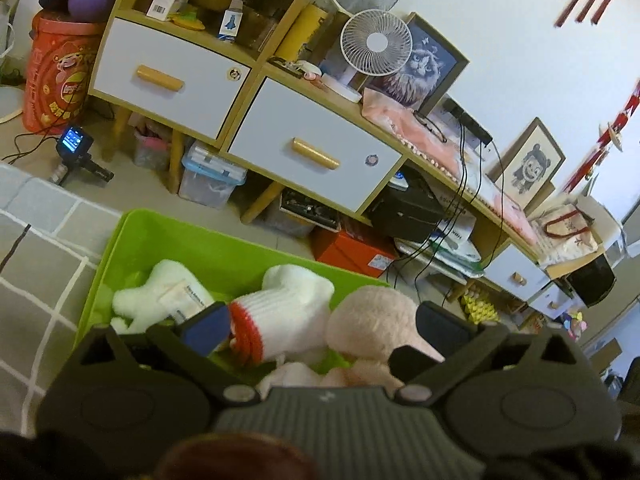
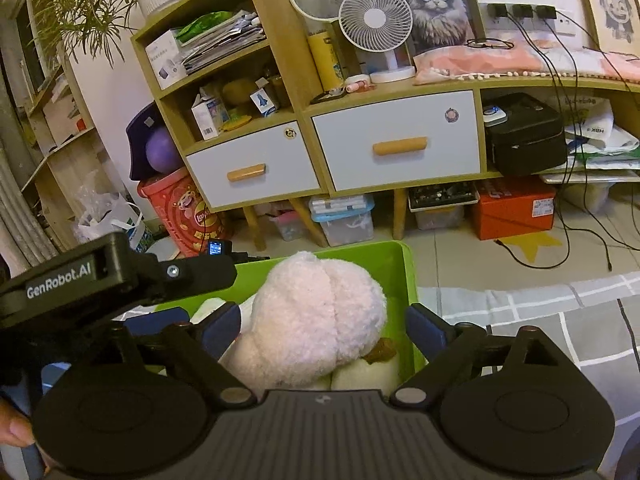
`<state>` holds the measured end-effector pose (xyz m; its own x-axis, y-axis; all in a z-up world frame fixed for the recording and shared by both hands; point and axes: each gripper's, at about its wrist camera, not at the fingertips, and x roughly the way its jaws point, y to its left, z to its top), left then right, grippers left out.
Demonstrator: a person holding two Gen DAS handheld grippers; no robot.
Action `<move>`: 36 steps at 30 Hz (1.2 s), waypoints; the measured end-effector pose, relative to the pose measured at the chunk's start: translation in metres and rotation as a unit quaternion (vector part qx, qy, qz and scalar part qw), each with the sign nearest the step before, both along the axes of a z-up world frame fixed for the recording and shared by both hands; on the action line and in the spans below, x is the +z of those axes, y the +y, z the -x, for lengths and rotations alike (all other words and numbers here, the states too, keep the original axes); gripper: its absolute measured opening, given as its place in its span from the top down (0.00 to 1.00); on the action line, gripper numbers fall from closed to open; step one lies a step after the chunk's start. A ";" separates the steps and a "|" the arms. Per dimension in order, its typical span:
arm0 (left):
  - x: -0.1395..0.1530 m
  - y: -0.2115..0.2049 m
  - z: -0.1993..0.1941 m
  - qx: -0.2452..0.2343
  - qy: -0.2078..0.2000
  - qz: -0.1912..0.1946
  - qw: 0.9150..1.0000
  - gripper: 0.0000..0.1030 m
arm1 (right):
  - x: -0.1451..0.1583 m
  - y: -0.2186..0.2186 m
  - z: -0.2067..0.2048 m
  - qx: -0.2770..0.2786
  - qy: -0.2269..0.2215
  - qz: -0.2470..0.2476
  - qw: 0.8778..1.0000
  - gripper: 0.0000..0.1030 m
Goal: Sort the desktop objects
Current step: 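Lower glove into basin and open left tool while right tool lowers pink plush, then withdraw both tools from the basin toward the plushes on the bed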
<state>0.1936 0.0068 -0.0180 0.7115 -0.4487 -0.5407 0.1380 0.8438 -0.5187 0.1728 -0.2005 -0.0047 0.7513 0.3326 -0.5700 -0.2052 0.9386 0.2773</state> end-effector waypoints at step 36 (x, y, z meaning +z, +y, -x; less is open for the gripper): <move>0.007 0.070 0.149 -0.131 0.047 -0.220 0.965 0.01 | -0.034 -0.035 0.160 0.122 0.095 0.021 0.988 0.12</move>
<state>0.0444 0.0766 -0.0111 0.5438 -0.3183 -0.7765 0.3465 0.9279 -0.1377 0.0133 -0.2359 -0.0388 0.5300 0.4640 -0.7098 -0.3751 0.8790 0.2945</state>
